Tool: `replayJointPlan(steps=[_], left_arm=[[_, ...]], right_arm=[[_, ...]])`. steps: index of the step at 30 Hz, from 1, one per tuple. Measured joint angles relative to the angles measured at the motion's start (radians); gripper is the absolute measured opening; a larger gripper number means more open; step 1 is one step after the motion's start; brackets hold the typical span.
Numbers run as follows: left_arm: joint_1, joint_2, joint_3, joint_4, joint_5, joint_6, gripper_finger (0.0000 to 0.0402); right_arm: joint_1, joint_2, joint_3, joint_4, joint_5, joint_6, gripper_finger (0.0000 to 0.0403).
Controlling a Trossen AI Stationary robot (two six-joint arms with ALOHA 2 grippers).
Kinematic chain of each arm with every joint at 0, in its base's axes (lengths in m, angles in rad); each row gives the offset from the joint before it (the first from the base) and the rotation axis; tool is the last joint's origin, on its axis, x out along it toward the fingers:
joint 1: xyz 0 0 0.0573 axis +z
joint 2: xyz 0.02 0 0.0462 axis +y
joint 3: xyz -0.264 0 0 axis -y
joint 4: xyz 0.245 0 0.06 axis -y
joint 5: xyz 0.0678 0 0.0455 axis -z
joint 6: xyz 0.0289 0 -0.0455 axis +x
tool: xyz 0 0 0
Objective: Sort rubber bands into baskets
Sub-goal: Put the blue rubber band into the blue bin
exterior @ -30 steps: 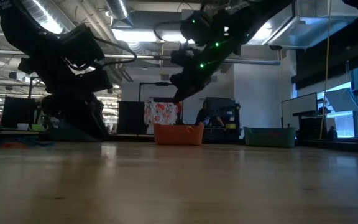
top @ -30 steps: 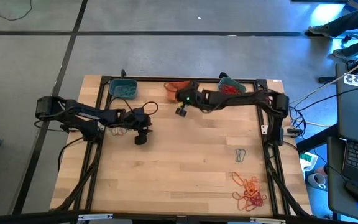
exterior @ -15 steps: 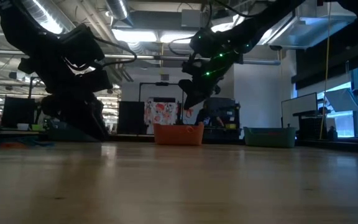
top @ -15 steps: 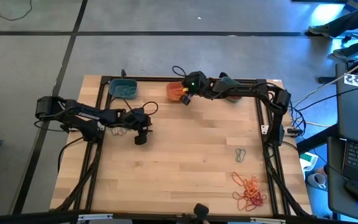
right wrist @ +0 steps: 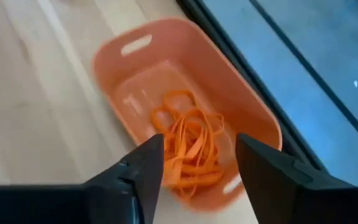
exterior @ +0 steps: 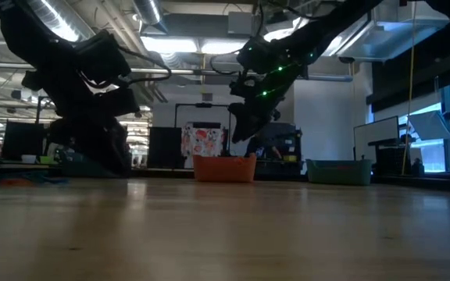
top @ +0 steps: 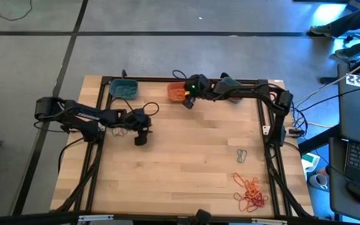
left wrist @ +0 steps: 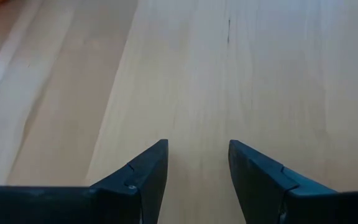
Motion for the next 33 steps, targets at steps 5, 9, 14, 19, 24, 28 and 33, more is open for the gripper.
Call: replayJointPlan(steps=[5,9,14,19,24,28,33], left_arm=[[-0.02,-0.095,0.046,-0.249,-0.002,-0.064,0.0166],[-0.031,-0.184,0.075,-0.436,-0.048,-0.155,0.0166],[-0.038,-0.248,0.08,-0.504,-0.136,-0.323,0.0166],[-0.037,-0.225,0.077,-0.63,-0.225,-0.501,0.0166],[-0.037,-0.162,0.072,-0.628,-0.225,-0.525,0.0166],[-0.037,-0.108,0.072,-0.621,-0.217,-0.54,0.0166],[-0.037,-0.081,0.076,-0.62,-0.215,-0.554,0.0166]], right_arm=[[0.073,-0.073,0.002,-0.084,-0.009,0.004,0.0192],[0.149,-0.111,0.002,-0.185,-0.01,0.005,0.0179],[0.245,-0.113,-0.023,-0.238,-0.004,0.029,0.0172],[0.333,-0.112,-0.079,-0.235,-0.003,0.087,0.0172],[0.407,-0.111,-0.129,-0.234,-0.004,0.133,0.0172],[0.446,-0.111,-0.151,-0.231,0.016,0.178,0.0172],[0.481,-0.111,-0.171,-0.228,0.049,0.222,0.0172]])
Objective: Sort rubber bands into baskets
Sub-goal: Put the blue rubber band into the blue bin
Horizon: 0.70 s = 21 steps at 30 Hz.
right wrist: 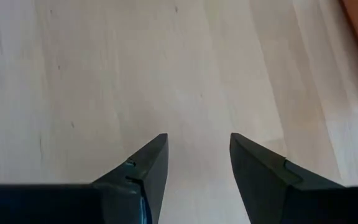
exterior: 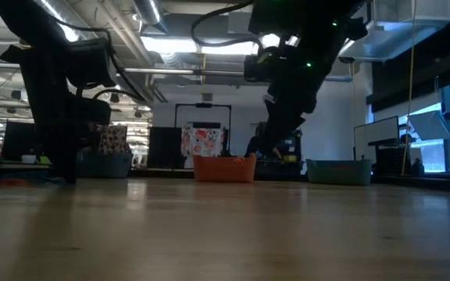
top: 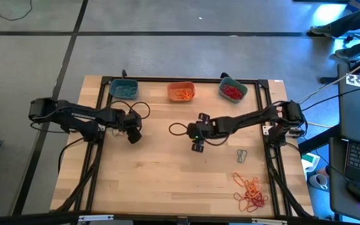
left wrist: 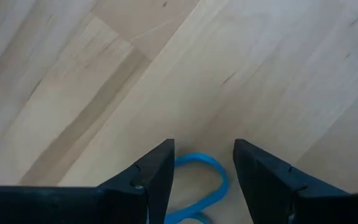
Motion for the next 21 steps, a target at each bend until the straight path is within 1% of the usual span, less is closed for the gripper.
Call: replayJointPlan(steps=[2,4,13,14,21], left_arm=[[0.0,0.001,0.0,0.002,0.001,0.018,0.0159],[0.0,0.002,0.0,0.006,0.006,0.029,0.0143],[-0.04,0.004,-0.002,0.02,0.006,0.079,0.0018],[-0.045,0.004,-0.003,0.021,0.004,0.085,0.001],[-0.077,0.005,-0.002,0.025,-0.014,0.117,0.0004]], right_arm=[[0.01,0.0,-0.007,-0.001,0.001,0.011,0.0172],[0.018,0.0,-0.013,0.002,0.002,0.022,0.0172],[0.068,0.0,-0.06,0.004,0.001,0.078,0.0172],[0.076,0.0,-0.066,0.004,0.002,0.081,0.0172],[0.123,0.0,-0.086,0.031,0.01,0.083,0.0172]])
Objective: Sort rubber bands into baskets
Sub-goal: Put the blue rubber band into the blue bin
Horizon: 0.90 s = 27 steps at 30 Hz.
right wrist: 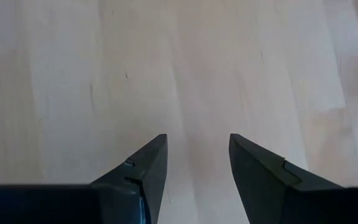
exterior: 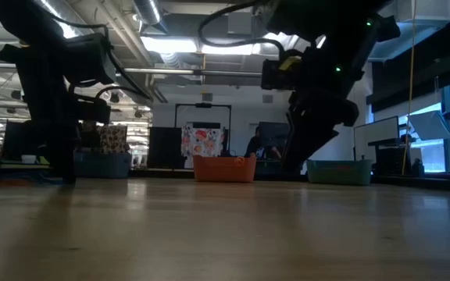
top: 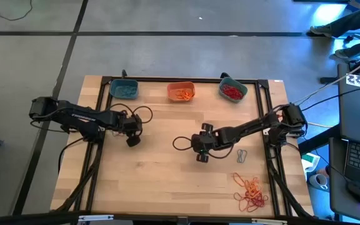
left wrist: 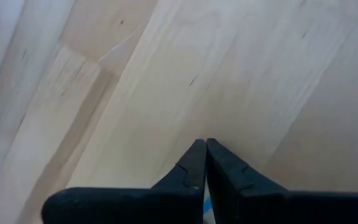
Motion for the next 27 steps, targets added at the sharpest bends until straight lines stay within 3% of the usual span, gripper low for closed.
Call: replayJointPlan(steps=[6,27], left_arm=[[-0.021,0.002,0.022,0.013,0.026,0.054,0.0002],[-0.033,0.024,0.028,0.394,0.174,0.252,0.0]], right_arm=[[0.018,0.0,-0.007,0.028,0.026,-0.002,0.0172],[0.017,0.0,-0.008,0.054,0.043,-0.011,0.0172]])
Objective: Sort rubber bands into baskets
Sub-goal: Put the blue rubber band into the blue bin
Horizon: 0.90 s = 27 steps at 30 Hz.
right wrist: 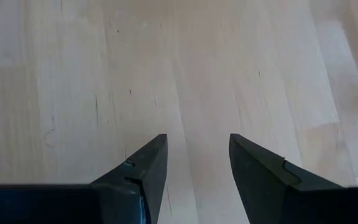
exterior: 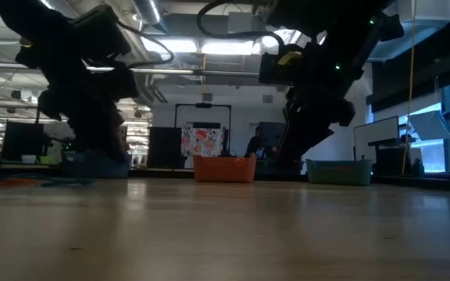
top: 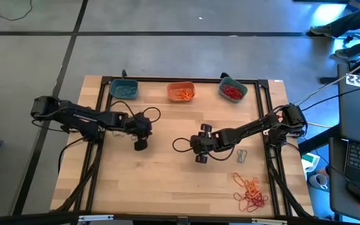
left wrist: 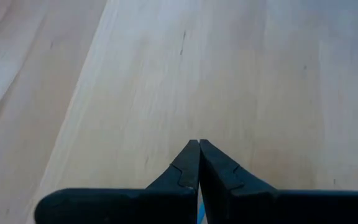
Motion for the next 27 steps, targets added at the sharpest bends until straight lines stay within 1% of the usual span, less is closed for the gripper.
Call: replayJointPlan(steps=[11,19,22,24,27], left_arm=[[0.0,0.157,0.002,0.257,0.066,0.068,0.0],[0.0,0.232,0.002,0.397,0.087,0.045,0.0004],[0.0,0.247,0.002,0.45,0.087,0.052,0.0024],[0.0,0.258,0.002,0.503,0.087,0.064,0.0049],[0.0,0.262,0.003,0.544,0.087,0.068,0.0094]], right_arm=[[-0.001,0.0,0.0,0.026,0.003,-0.024,0.0172],[-0.001,0.0,0.0,0.052,-0.002,-0.024,0.0172],[-0.001,0.0,0.0,0.086,0.002,-0.018,0.0174],[-0.001,0.0,0.0,0.117,0.008,-0.025,0.018],[-0.001,0.001,0.0,0.16,0.017,-0.035,0.02]])
